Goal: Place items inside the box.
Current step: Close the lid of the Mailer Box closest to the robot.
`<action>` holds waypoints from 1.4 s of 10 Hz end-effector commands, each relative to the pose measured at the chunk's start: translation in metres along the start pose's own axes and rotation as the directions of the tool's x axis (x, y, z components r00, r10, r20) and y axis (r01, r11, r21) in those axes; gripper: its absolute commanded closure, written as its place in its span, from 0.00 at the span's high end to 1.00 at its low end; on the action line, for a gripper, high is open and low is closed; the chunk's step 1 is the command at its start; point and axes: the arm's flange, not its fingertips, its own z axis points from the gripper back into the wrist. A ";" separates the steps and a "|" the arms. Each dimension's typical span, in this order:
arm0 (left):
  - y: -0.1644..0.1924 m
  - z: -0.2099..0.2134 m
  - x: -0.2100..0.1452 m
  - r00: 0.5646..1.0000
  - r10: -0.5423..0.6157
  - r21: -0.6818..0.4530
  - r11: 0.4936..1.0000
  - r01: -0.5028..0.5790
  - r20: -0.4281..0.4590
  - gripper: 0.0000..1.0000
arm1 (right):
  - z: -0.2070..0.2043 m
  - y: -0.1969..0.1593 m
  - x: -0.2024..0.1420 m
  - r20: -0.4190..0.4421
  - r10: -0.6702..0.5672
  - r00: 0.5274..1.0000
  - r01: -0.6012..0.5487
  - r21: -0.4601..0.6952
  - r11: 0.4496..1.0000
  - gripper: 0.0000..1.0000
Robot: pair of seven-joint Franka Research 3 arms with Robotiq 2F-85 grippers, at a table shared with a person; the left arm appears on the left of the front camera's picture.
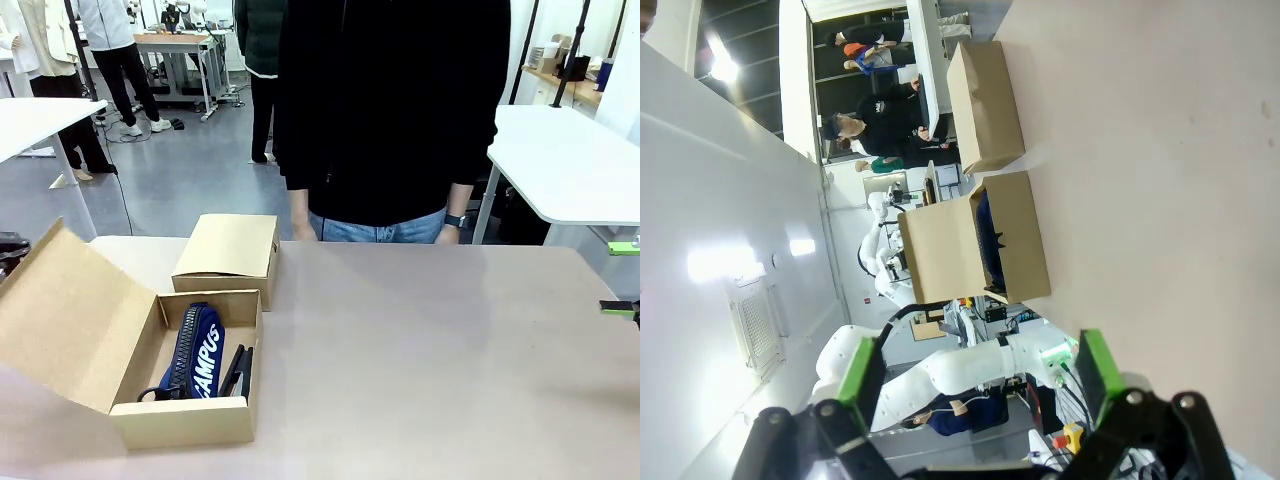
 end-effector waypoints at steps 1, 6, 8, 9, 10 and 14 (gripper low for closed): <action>-0.031 -0.065 0.030 0.998 -0.018 -0.016 1.000 0.019 0.056 1.00 | 0.000 0.005 -0.001 0.004 -0.014 1.000 0.014 0.018 1.000 1.00; -0.071 -0.179 0.030 0.995 0.026 -0.083 0.996 -0.019 0.093 1.00 | 0.000 0.005 -0.001 0.004 -0.014 1.000 0.014 0.018 1.000 1.00; -0.109 -0.207 0.006 0.999 0.034 -0.189 0.982 -0.026 0.036 1.00 | 0.000 0.005 -0.001 0.004 -0.014 1.000 0.014 0.018 1.000 1.00; -0.120 -0.215 -0.008 1.000 0.011 -0.215 0.976 -0.014 -0.017 1.00 | 0.000 0.005 -0.001 0.004 -0.014 1.000 0.014 0.018 1.000 1.00; -0.129 -0.220 -0.021 0.998 -0.010 -0.228 0.974 -0.004 -0.063 1.00 | 0.000 0.005 -0.001 0.004 -0.014 1.000 0.014 0.018 1.000 1.00; -0.132 -0.212 -0.026 0.997 -0.032 -0.209 0.978 0.018 -0.065 1.00 | 0.000 0.005 -0.001 0.004 -0.014 1.000 0.014 0.018 1.000 1.00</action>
